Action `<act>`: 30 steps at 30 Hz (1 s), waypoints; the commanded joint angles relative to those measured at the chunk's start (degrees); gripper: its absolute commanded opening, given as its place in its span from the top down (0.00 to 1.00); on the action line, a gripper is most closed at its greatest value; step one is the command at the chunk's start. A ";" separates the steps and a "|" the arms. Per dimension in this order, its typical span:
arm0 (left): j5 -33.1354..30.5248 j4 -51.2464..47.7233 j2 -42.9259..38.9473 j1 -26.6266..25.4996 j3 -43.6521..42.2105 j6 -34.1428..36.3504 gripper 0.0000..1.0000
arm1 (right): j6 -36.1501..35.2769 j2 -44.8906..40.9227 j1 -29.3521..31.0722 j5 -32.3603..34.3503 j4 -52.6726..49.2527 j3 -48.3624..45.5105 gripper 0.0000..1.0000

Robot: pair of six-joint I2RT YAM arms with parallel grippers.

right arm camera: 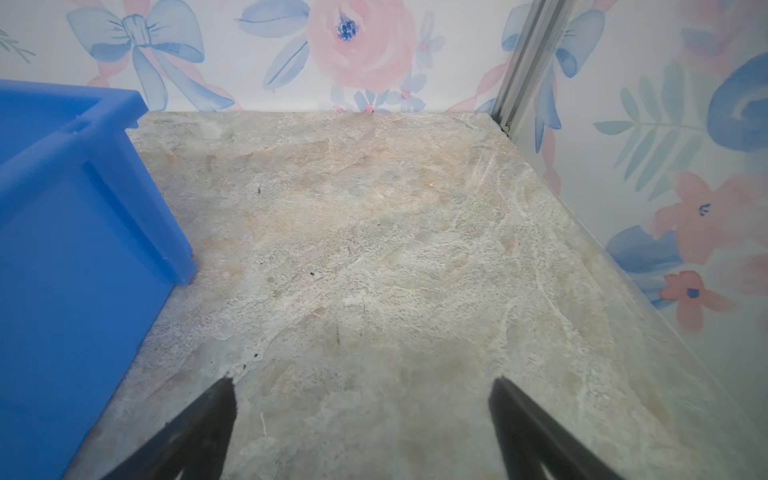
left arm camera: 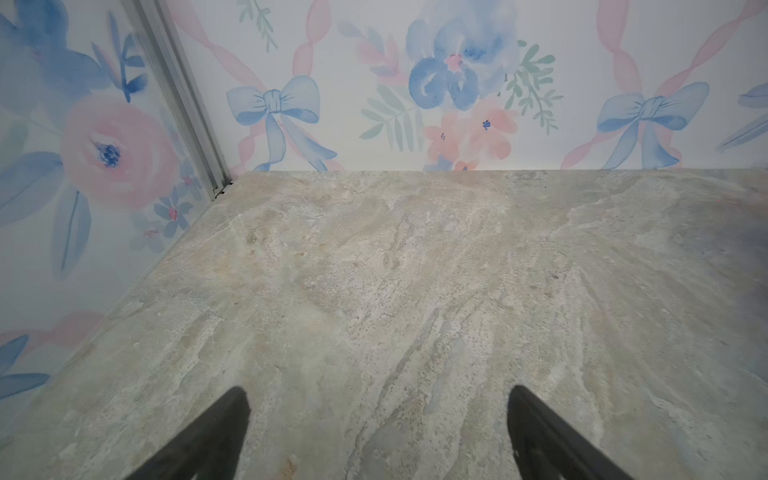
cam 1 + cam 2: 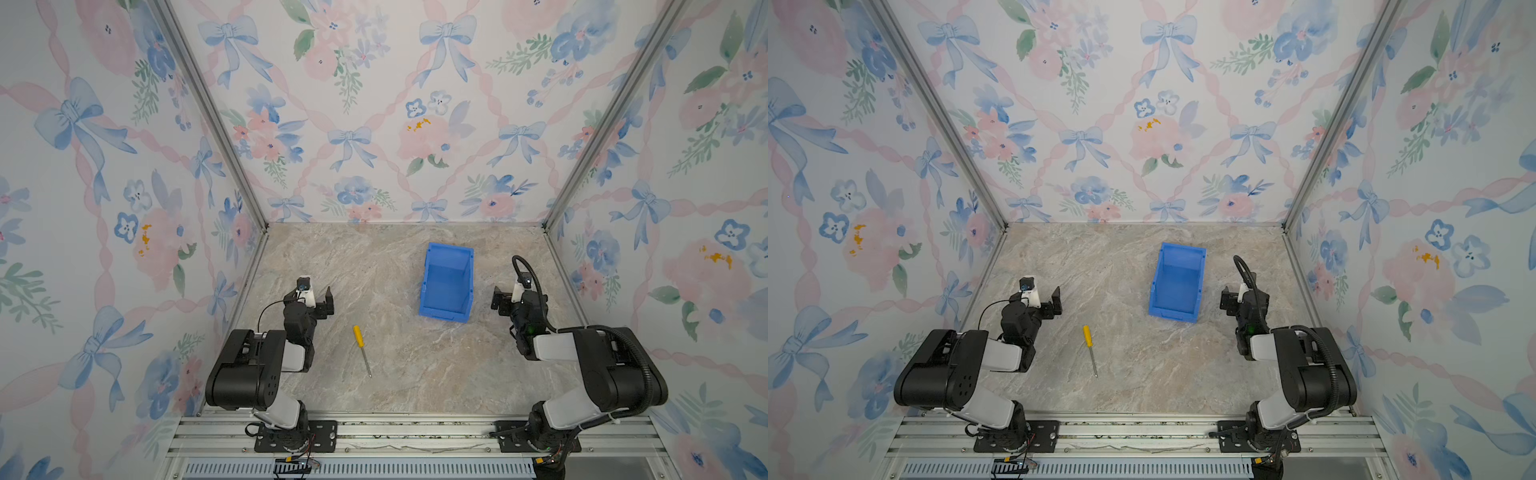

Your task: Put the screwdriver in the bin

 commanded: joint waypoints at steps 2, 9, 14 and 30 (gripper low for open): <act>-0.56 1.31 0.63 -0.35 -0.60 1.03 0.03 | -0.60 -0.24 0.49 0.58 0.72 0.87 0.03; -0.73 1.34 0.56 -0.46 -0.64 1.16 0.02 | -0.54 -0.27 0.49 0.63 0.70 0.85 0.03; -0.78 1.32 0.59 -0.46 -0.64 1.01 0.02 | -0.53 -0.24 0.44 0.59 0.70 0.87 0.03; -0.80 1.32 0.59 -0.46 -0.62 1.03 0.03 | -0.37 -0.24 0.28 0.12 0.49 0.96 0.03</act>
